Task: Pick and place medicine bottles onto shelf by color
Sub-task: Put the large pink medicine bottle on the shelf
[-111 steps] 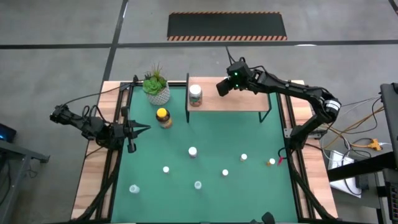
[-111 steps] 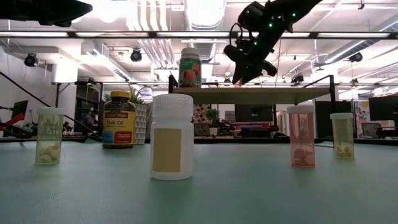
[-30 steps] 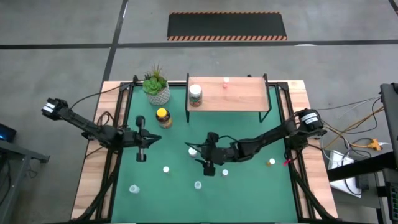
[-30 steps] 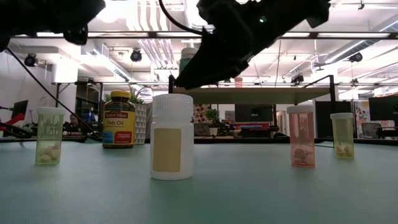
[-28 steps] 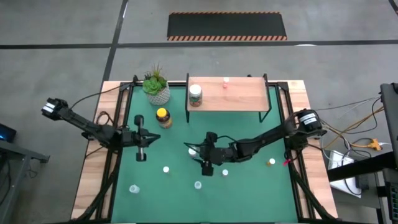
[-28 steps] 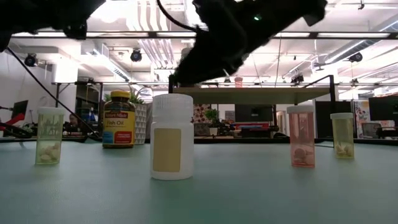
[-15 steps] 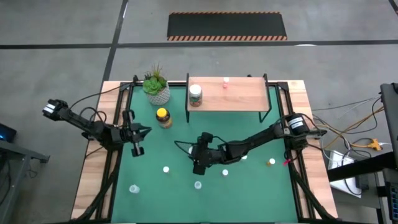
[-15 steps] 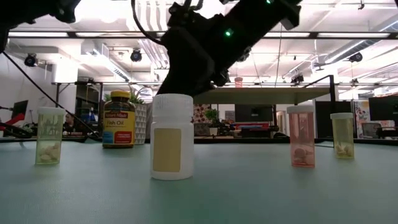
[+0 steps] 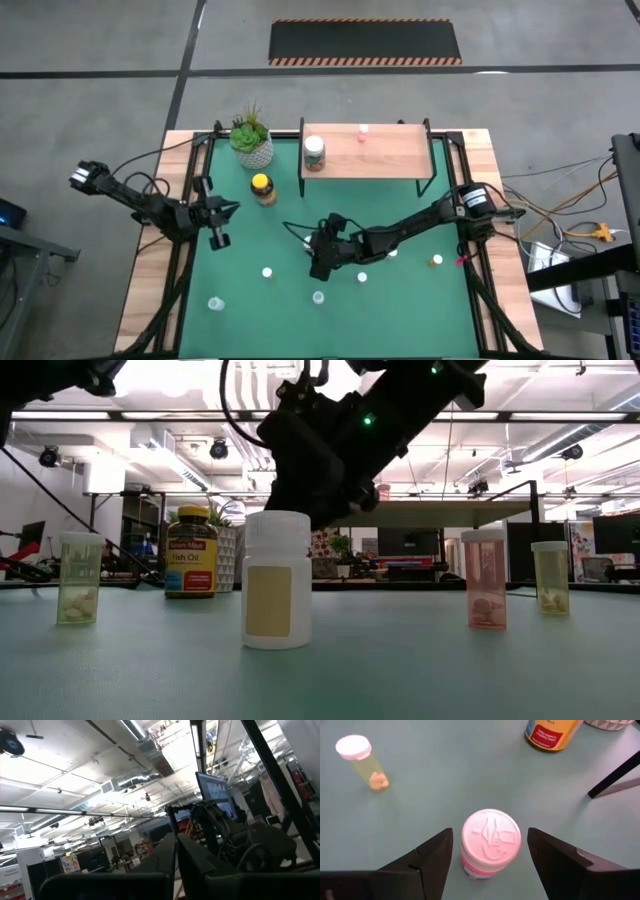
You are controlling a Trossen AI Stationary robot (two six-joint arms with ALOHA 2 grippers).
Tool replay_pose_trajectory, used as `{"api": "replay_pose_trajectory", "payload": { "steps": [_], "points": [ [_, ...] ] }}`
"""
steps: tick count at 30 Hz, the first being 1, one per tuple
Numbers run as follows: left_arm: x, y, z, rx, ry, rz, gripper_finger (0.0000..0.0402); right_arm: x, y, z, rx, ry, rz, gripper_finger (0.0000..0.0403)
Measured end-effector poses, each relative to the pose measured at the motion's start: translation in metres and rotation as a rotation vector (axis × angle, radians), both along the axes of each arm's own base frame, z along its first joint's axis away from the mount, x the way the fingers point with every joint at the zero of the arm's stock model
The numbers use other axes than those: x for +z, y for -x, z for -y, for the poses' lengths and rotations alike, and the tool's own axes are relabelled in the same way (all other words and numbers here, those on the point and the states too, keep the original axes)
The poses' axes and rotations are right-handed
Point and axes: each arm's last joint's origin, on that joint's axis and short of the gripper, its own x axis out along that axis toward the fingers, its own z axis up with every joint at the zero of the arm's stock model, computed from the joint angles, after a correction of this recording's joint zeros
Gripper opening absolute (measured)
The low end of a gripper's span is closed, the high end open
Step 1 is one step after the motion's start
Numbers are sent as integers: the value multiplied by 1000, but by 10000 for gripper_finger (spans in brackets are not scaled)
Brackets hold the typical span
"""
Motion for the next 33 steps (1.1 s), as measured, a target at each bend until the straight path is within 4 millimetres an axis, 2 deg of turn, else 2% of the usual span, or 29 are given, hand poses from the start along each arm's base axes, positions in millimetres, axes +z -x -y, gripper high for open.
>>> {"api": "replay_pose_trajectory", "payload": {
  "steps": [7,18,22,26,33],
  "points": [
    [2,4,-2,-1,12,24,2,-15,-4,-1,-5,-5,-5,224],
    [1,4,-2,-1,12,24,2,-7,-4,-1,-1,-10,23,165],
    [1,4,-2,-1,13,25,2,-6,-5,-2,23,-15,16,159],
    [1,4,-2,-1,13,24,2,7,1,-3,109,-60,-16,164],
    [1,4,-2,-2,13,24,2,46,16,0,189,-58,-21,162]
  ]
}}
